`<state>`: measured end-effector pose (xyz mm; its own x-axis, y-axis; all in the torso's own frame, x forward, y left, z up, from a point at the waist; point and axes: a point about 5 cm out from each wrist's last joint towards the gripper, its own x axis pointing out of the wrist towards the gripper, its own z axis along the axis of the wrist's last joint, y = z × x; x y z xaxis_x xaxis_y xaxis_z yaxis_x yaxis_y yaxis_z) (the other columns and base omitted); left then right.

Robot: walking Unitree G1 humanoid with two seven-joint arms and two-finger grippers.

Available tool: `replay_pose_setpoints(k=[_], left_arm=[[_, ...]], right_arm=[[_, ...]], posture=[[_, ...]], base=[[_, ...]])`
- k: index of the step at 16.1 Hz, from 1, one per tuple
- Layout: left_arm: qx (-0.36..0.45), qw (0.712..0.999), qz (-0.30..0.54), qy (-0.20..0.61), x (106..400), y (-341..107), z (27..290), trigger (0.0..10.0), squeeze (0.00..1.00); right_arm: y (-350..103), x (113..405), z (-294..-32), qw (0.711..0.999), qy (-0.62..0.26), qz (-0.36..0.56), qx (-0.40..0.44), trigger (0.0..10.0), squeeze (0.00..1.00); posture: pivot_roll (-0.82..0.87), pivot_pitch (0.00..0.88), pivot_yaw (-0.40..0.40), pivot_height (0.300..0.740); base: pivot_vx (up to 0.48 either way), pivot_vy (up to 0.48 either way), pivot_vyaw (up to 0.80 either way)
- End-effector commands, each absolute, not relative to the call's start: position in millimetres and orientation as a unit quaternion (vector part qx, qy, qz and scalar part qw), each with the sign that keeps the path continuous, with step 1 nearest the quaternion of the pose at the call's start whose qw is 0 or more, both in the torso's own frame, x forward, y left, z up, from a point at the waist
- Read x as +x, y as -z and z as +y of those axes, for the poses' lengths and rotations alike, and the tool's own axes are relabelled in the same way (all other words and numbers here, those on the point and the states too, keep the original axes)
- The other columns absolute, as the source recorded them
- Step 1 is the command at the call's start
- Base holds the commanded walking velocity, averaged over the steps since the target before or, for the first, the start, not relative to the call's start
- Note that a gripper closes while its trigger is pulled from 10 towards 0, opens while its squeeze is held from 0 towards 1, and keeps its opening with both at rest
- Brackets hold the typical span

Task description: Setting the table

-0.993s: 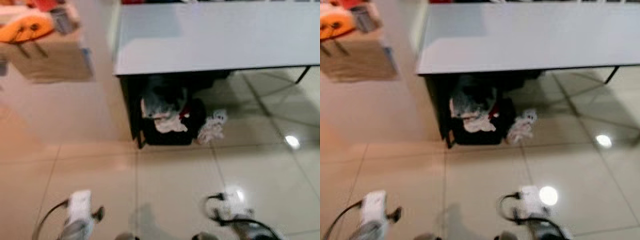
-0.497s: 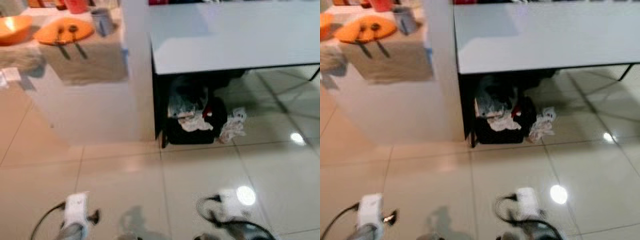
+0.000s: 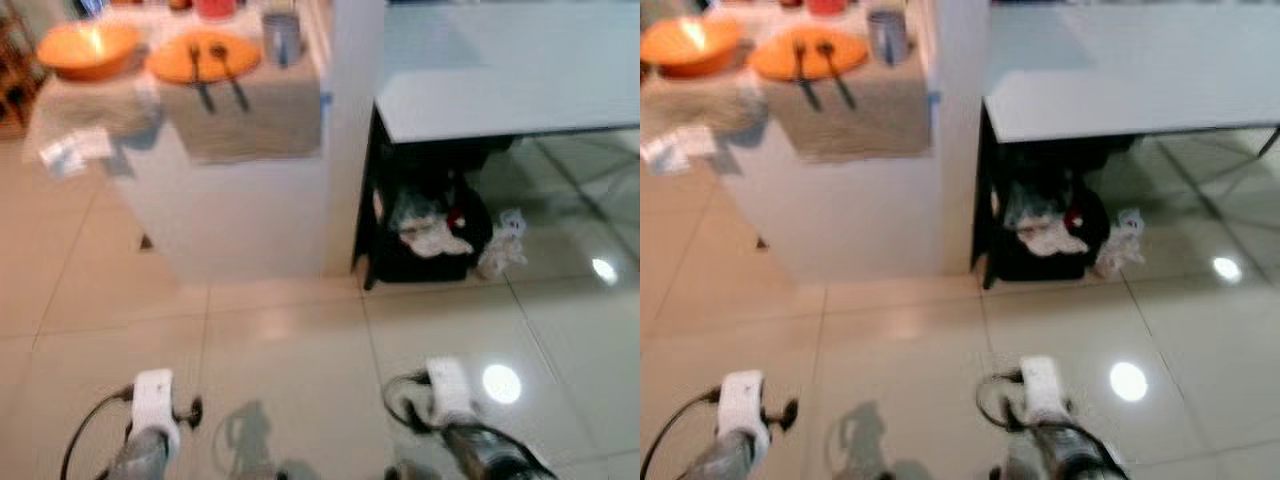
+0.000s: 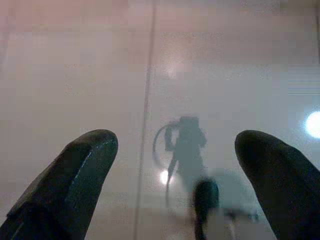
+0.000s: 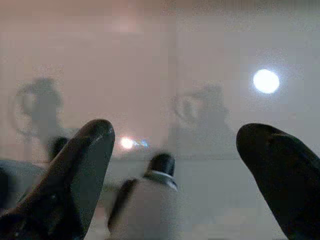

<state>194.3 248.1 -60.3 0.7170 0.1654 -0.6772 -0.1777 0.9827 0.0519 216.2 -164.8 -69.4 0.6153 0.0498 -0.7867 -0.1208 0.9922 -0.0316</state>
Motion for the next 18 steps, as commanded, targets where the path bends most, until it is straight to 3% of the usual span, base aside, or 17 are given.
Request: replay_pose_setpoints(k=[1, 4, 10, 13, 15, 18], left_arm=[[-0.015, 0.935, 0.343, -0.085, 201, 56, 244, 10.0, 0.00], [-0.013, 0.963, 0.265, -0.057, 220, 39, 239, 10.0, 0.00], [-0.004, 0.983, 0.181, 0.004, 238, 19, 222, 10.0, 0.00], [0.005, 0.997, 0.057, 0.057, 256, -27, 209, 10.0, 0.00], [0.011, 0.997, -0.009, 0.078, 252, -59, 205, 10.0, 0.00], [0.006, 0.984, -0.099, 0.147, 232, -115, 183, 10.0, 0.00]], right_arm=[[64, 223, -176, 0.906, -0.034, 0.420, -0.040, 10.0, 0.00], [45, 251, -166, 0.930, -0.052, 0.364, -0.019, 10.0, 0.00], [3, 295, -159, 0.969, -0.067, 0.239, 0.004, 10.0, 0.00], [-46, 326, -143, 0.981, -0.129, 0.104, 0.097, 10.0, 0.00], [-80, 327, -130, 0.976, -0.190, 0.015, 0.100, 10.0, 0.00], [-135, 296, -111, 0.951, -0.274, -0.086, 0.117, 10.0, 0.00]], posture=[[-0.07, 0.078, 0.043, 0.740], [-0.06, 0.074, 0.034, 0.740], [-0.07, 0.067, 0.031, 0.740], [-0.06, 0.071, 0.024, 0.740], [-0.07, 0.081, 0.024, 0.740], [-0.08, 0.096, 0.013, 0.740]], base=[[0.000, 0.480, 0.00], [0.000, 0.000, 0.00], [0.471, 0.000, 0.62], [0.480, 0.000, 0.00], [0.480, 0.000, 0.00], [0.480, 0.000, 0.00]])
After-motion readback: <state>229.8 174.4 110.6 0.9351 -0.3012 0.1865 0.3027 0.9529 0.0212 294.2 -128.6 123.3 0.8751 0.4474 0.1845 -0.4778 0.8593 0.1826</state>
